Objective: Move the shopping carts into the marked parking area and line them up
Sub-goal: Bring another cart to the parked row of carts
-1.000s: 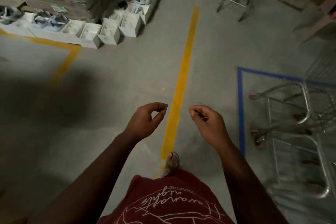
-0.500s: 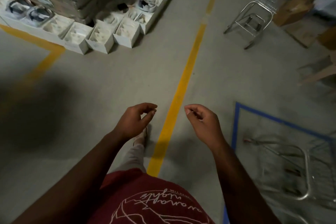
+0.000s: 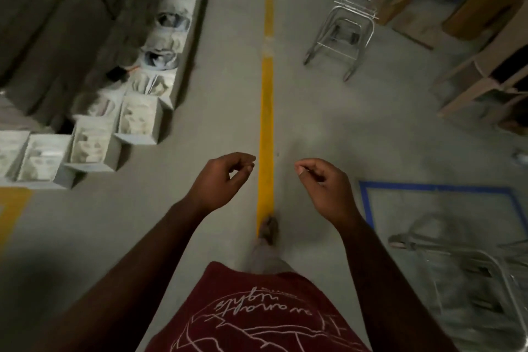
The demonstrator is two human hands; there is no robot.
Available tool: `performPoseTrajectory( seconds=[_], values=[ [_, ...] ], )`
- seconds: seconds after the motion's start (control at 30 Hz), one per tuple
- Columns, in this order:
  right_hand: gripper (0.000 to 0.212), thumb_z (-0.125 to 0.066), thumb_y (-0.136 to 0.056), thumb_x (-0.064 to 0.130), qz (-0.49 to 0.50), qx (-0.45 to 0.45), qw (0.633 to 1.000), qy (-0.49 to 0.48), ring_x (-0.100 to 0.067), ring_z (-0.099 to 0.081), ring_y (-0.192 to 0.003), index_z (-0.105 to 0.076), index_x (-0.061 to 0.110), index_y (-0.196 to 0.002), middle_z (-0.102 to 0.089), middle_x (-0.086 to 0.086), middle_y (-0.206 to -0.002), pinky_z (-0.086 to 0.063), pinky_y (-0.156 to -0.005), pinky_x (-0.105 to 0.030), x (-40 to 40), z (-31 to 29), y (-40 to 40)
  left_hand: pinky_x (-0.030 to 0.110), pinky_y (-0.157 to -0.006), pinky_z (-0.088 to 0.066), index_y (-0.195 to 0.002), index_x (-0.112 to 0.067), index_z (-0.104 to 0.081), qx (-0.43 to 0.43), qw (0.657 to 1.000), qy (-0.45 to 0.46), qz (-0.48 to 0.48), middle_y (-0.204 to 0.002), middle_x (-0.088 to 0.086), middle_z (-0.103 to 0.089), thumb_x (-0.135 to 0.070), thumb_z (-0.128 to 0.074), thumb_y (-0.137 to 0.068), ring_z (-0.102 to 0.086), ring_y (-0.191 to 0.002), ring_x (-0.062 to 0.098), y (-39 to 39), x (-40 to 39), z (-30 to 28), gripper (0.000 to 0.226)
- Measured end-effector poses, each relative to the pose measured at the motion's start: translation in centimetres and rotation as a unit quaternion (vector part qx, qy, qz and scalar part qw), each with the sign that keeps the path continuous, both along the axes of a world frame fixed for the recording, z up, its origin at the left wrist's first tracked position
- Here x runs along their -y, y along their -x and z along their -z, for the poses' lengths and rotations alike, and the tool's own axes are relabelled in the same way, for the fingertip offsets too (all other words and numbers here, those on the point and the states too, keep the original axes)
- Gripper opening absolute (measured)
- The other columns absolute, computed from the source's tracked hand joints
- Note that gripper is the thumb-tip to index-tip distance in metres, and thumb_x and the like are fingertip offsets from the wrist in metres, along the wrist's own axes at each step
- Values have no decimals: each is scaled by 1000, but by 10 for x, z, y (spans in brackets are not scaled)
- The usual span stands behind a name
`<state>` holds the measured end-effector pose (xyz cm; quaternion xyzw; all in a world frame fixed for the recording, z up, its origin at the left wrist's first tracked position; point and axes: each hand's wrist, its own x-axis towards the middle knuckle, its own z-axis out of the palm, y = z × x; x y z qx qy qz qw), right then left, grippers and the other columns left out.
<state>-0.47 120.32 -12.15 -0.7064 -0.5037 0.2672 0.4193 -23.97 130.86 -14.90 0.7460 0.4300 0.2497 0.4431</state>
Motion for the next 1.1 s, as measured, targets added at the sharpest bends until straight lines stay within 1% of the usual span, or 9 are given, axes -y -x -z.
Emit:
performPoseTrajectory(
  seconds=[0.1,0.3,0.4,0.57,0.7,0.77,0.87,0.97,1.1],
  values=[
    [26,-71,-101,20,26,-14,999,-12,-4,-72,-95,-72,45,-101,-76,22,-102,-57,-83,-25,-76,18,-42,26,-96,-55,-114,-34,-72,11,1000,-3,19,-112,-23,-73,-23,-66,-102,-68,-106,-5,-47,-84,12,17],
    [24,-70,-101,18,23,-21,999,-22,-6,-72,-95,-73,42,-102,-75,24,-103,-59,-86,-37,-233,16,-126,39,-101,-56,-104,-46,-67,7,999,7,43,-120,-21,-72,-24,-66,-102,-69,-111,-1,-136,-237,3,22],
    [27,-70,-101,19,15,-22,1000,-13,-6,-72,-95,-72,46,-99,-75,23,-102,-59,-88,-40,-322,-8,-168,40,-100,-56,-110,-35,-73,26,999,2,25,-119,-21,-73,-23,-67,-102,-70,-109,0,-179,-320,-12,17],
    [21,-70,-101,19,37,-44,997,-48,-10,-73,-94,-75,39,-98,-78,16,-100,-56,-87,-28,-457,-43,-222,42,-101,-56,-115,-27,-74,37,999,3,14,-119,-17,-74,-24,-66,-103,-69,-111,-1,-231,-446,-13,15],
    [19,-72,-101,21,33,-34,998,-34,-10,-74,-94,-75,40,-98,-78,15,-100,-58,-86,-29,-563,-34,-251,39,-100,-57,-117,-22,-75,46,999,0,21,-119,-16,-74,-30,-65,-101,-70,-108,-1,-267,-554,5,20],
    [21,-72,-100,20,45,-16,999,-22,-9,-74,-93,-75,41,-99,-78,17,-100,-58,-85,-27,-612,-27,-261,37,-100,-57,-117,-19,-75,58,998,4,29,-119,-15,-74,-29,-64,-102,-70,-108,0,-285,-610,12,21],
    [16,-73,-100,24,71,15,997,14,-1,-71,-92,-76,40,-102,-77,19,-100,-54,-81,-17,-675,-37,-276,32,-94,-57,-119,-25,-75,56,997,21,42,-115,-15,-75,-34,-63,-100,-70,-105,0,-316,-695,8,24],
    [14,-70,-99,30,85,118,989,35,6,-67,-94,-77,34,-111,-74,20,-103,-49,-77,-13,-721,-58,-298,29,-94,-55,-117,-28,-76,21,997,-3,70,-114,-17,-75,-36,-62,-98,-69,-105,0,-353,-770,-11,25],
    [15,-67,-101,34,140,133,980,37,8,-65,-96,-76,33,-113,-72,23,-105,-46,-79,-10,-772,-75,-338,31,-96,-56,-117,-20,-76,27,990,-26,135,-112,-11,-76,-22,-63,-99,-71,-103,4,-414,-847,-39,22]
  ],
)
